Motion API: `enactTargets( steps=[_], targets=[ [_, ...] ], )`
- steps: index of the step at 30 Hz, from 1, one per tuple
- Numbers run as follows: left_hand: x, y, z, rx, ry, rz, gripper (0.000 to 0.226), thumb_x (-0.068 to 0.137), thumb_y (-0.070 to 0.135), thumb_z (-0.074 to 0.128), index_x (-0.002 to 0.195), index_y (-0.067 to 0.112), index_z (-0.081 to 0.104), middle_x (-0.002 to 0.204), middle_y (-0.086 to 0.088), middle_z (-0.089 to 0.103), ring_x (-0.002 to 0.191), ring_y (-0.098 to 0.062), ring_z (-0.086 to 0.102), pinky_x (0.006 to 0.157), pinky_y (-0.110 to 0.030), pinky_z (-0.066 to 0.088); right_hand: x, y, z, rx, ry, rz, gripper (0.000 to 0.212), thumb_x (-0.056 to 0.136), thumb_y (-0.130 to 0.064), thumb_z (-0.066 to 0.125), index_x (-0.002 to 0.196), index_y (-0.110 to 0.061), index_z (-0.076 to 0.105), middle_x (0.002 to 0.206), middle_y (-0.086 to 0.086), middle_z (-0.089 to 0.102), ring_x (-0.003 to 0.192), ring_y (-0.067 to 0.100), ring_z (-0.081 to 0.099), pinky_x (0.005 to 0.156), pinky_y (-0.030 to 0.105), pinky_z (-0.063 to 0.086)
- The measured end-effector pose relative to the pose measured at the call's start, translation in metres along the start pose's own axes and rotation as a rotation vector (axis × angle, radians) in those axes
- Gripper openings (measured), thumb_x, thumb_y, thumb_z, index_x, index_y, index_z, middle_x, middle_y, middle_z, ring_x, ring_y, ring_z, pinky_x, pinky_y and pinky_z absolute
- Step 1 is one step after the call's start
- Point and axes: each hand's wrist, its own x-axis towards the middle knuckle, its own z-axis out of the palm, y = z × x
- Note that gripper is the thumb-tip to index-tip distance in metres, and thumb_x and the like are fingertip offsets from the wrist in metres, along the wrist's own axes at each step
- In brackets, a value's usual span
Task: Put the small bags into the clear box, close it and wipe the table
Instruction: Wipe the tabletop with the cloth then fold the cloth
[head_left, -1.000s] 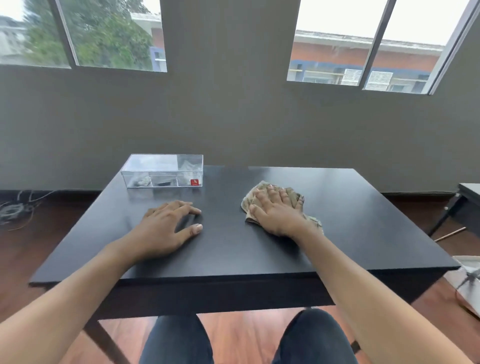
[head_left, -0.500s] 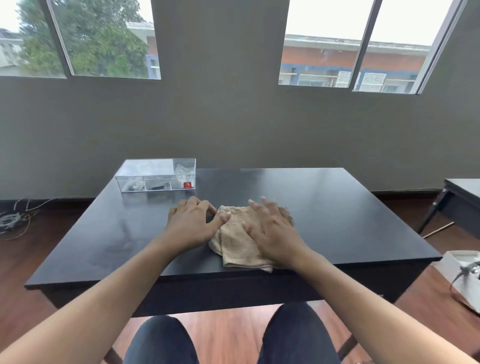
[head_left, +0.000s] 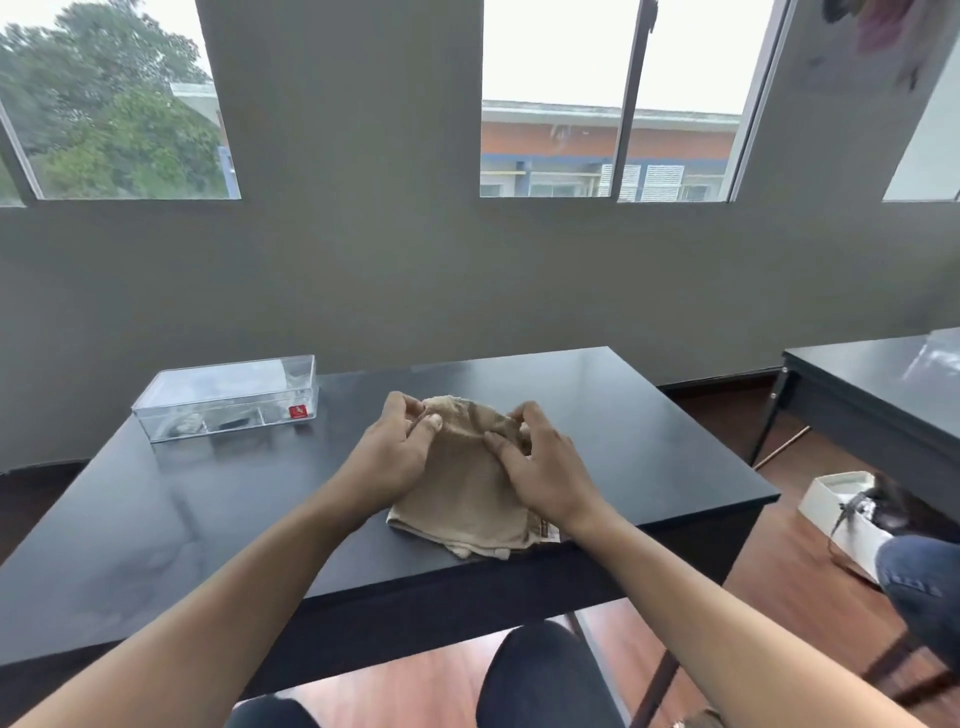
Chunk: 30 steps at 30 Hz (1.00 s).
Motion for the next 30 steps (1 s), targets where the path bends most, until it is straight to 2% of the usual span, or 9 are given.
enactTargets(
  steps=[2, 5, 9, 13, 15, 19, 22, 27, 30],
  targets=[
    [0.000, 0.014, 0.011, -0.059, -0.036, -0.041, 0.023, 0.103, 0.042, 0.046, 0.116, 0.022, 0.043, 0.094, -0.003, 0.061, 0.083, -0.017, 0.060, 0.073, -0.040, 0.052, -0.002, 0.004, -0.023, -0.004, 0.076, -0.035, 0.018, 0.101, -0.038, 0.062, 0.103, -0.025, 0.050, 0.067, -0.012, 0.060, 0.063, -0.001, 0.055, 0.061, 0.015, 0.039],
    [-0.001, 0.035, 0.034, -0.121, -0.223, -0.063, 0.039, 0.098, 0.047, 0.057, 0.122, 0.024, 0.038, 0.099, -0.014, 0.071, 0.080, -0.017, 0.067, 0.067, -0.029, 0.055, -0.003, 0.014, -0.059, -0.009, 0.133, -0.038, 0.011, 0.103, -0.032, 0.060, 0.105, -0.023, 0.055, 0.070, -0.032, 0.063, 0.069, -0.011, 0.058, 0.064, 0.006, 0.039],
    [0.006, 0.053, 0.079, -0.258, -0.397, -0.025, 0.068, 0.081, 0.033, 0.084, 0.128, 0.028, 0.035, 0.108, -0.012, 0.072, 0.088, -0.018, 0.076, 0.070, -0.030, 0.062, 0.002, 0.034, -0.105, -0.025, 0.161, 0.000, 0.008, 0.102, -0.029, 0.062, 0.103, -0.023, 0.059, 0.076, -0.036, 0.065, 0.075, -0.010, 0.060, 0.071, 0.008, 0.040],
    [0.016, 0.069, 0.127, -0.411, -0.382, -0.038, 0.069, 0.078, 0.018, 0.084, 0.129, 0.026, 0.038, 0.110, -0.009, 0.071, 0.095, -0.018, 0.074, 0.082, -0.041, 0.063, 0.016, 0.052, -0.153, -0.122, 0.106, 0.040, 0.009, 0.100, -0.031, 0.066, 0.107, -0.026, 0.063, 0.072, -0.029, 0.067, 0.067, -0.002, 0.059, 0.068, 0.014, 0.043],
    [0.021, 0.073, 0.148, -0.411, -0.374, -0.045, 0.071, 0.077, 0.020, 0.084, 0.129, 0.027, 0.037, 0.108, -0.006, 0.070, 0.095, -0.016, 0.073, 0.085, -0.042, 0.062, 0.022, 0.061, -0.174, -0.175, 0.081, 0.066, 0.014, 0.097, -0.034, 0.069, 0.111, -0.029, 0.065, 0.084, -0.017, 0.073, 0.075, 0.006, 0.064, 0.073, 0.024, 0.049],
    [0.026, 0.068, 0.173, 0.093, -0.213, 0.179, 0.068, 0.076, 0.035, 0.077, 0.129, 0.031, 0.036, 0.107, 0.001, 0.066, 0.102, -0.022, 0.066, 0.091, -0.042, 0.054, 0.031, 0.088, -0.184, -0.391, -0.023, 0.165, 0.044, 0.098, -0.036, 0.067, 0.140, -0.029, 0.057, 0.117, -0.009, 0.062, 0.117, 0.016, 0.061, 0.095, 0.025, 0.044],
    [0.026, 0.058, 0.177, 0.553, -0.123, 0.417, 0.060, 0.083, 0.052, 0.062, 0.139, 0.037, 0.044, 0.131, 0.002, 0.054, 0.124, -0.025, 0.047, 0.105, -0.041, 0.034, 0.032, 0.106, -0.168, -0.652, -0.081, 0.223, 0.062, 0.101, -0.046, 0.057, 0.157, -0.028, 0.038, 0.146, 0.004, 0.048, 0.142, 0.027, 0.042, 0.114, 0.044, 0.032],
    [0.029, 0.047, 0.175, 0.691, -0.203, 0.466, 0.049, 0.091, 0.065, 0.043, 0.129, 0.038, 0.060, 0.143, 0.009, 0.052, 0.131, -0.022, 0.042, 0.107, -0.044, 0.027, 0.025, 0.117, -0.139, -0.686, -0.192, 0.223, 0.056, 0.107, -0.045, 0.044, 0.158, -0.023, 0.037, 0.169, 0.004, 0.028, 0.157, 0.021, 0.021, 0.125, 0.038, 0.013],
    [0.029, 0.046, 0.172, 0.682, -0.200, 0.473, 0.051, 0.090, 0.066, 0.042, 0.131, 0.040, 0.059, 0.143, 0.010, 0.053, 0.131, -0.020, 0.043, 0.108, -0.045, 0.026, 0.024, 0.123, -0.133, -0.673, -0.160, 0.232, 0.054, 0.107, -0.046, 0.040, 0.158, -0.026, 0.038, 0.170, 0.002, 0.025, 0.158, 0.020, 0.016, 0.127, 0.047, 0.002]
  ],
)
